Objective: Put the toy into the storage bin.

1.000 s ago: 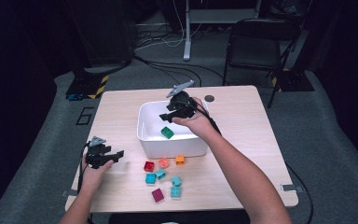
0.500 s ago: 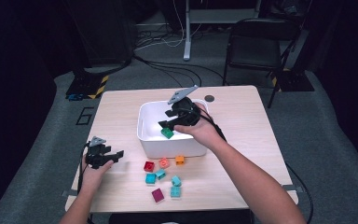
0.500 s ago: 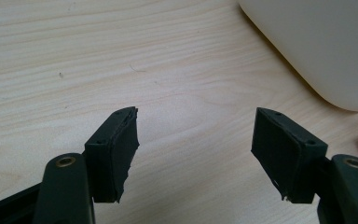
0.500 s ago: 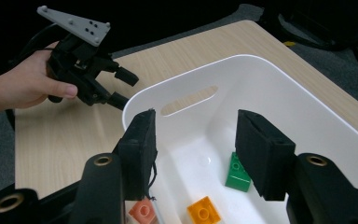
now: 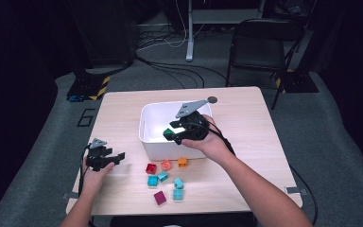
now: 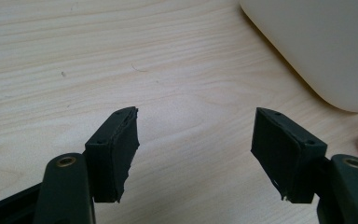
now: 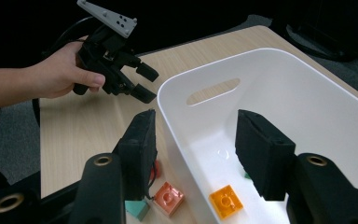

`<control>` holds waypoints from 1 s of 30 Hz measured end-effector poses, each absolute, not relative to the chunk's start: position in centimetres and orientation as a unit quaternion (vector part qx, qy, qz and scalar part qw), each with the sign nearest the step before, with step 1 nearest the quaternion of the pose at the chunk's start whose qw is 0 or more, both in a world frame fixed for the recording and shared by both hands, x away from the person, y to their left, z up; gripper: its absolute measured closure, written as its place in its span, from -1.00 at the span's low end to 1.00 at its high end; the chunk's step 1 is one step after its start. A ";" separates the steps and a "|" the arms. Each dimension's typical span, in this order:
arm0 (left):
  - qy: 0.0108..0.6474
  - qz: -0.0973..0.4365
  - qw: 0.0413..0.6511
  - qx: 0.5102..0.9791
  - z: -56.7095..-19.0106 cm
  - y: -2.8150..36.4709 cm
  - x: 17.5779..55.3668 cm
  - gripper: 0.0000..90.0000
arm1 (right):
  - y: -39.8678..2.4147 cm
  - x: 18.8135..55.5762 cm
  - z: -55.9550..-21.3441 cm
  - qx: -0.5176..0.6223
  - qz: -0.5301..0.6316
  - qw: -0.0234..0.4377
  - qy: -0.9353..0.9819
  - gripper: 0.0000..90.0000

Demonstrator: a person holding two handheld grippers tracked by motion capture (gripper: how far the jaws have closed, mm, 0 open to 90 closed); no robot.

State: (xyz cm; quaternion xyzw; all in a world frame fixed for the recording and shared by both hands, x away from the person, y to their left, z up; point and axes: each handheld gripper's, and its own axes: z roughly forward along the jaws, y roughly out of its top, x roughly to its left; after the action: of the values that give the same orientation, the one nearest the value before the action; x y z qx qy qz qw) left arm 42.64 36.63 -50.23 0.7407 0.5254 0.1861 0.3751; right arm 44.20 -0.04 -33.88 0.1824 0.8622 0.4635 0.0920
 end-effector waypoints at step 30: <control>0.527 0.185 0.378 0.738 -50.3 36.6 42.6 -0.29 | -1.7 40.8 -42.6 0.201 0.453 0.067 0.866 0.10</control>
State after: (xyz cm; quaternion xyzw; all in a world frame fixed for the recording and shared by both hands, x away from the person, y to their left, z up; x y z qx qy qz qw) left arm 42.60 36.59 -50.33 0.7380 0.5271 0.1855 0.3783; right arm 40.81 -1.66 -42.63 0.2010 0.8658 0.4533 0.0669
